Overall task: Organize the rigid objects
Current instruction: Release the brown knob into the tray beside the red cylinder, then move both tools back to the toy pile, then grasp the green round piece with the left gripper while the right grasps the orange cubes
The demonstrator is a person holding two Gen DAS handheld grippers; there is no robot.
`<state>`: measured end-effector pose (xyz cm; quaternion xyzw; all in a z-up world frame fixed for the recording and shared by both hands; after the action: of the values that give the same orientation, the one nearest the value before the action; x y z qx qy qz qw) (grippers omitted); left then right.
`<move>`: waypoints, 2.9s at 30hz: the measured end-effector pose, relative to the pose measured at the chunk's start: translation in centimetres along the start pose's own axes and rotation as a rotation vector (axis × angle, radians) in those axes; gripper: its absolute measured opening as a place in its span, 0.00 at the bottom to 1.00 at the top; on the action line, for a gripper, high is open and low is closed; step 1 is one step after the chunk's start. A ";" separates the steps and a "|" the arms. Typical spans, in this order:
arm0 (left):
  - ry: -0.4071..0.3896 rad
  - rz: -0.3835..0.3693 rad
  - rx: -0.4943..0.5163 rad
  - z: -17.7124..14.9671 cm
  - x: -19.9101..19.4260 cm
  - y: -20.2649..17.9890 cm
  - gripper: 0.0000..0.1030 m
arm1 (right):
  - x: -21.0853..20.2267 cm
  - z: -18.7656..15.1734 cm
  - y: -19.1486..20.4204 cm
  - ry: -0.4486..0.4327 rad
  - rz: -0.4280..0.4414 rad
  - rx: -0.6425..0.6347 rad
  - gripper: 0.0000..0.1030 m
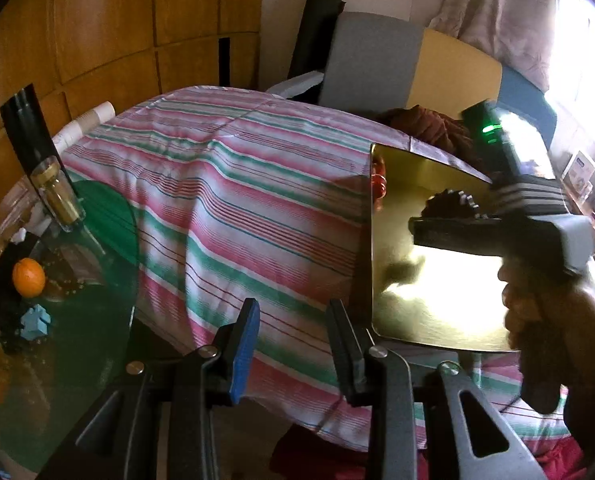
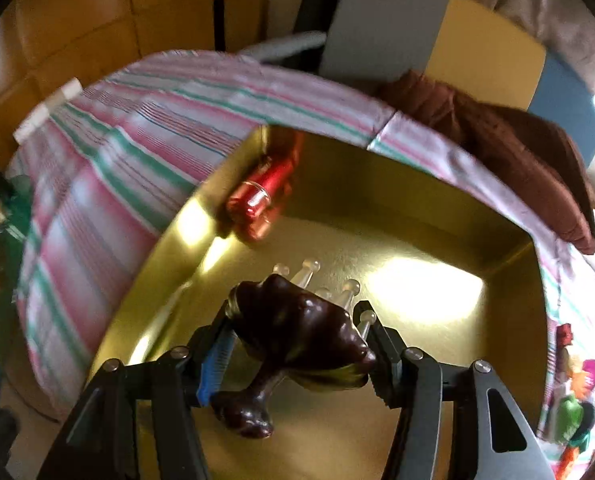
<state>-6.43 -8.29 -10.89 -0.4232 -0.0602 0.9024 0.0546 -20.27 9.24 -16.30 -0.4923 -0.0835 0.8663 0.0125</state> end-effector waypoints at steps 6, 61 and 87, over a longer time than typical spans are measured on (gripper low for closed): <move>-0.040 0.020 0.041 0.8 -1.1 -0.6 0.33 | 1.9 0.7 0.1 0.049 0.101 0.055 0.60; 0.269 -0.611 0.491 -1.6 0.1 -36.0 0.38 | -13.7 -25.1 -46.6 -0.196 -0.376 1.039 0.87; 0.589 -0.486 0.253 -5.4 15.4 -47.6 0.65 | -13.5 -26.9 -47.5 -0.201 -0.282 1.180 0.90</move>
<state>-9.77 41.37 -18.63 -0.6273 -0.0289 0.7034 0.3329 6.83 58.25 -10.84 -0.3023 0.3450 0.7988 0.3892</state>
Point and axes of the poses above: each gripper's, at about its wrist camera, not at the fingertips, and x roughly the way its jaws point, y to its left, z to its top, the point moved 7 cm from there along x, roughly the way its jaws point, and after that the axes turned 5 degrees about -z, right-handed, at the moved point
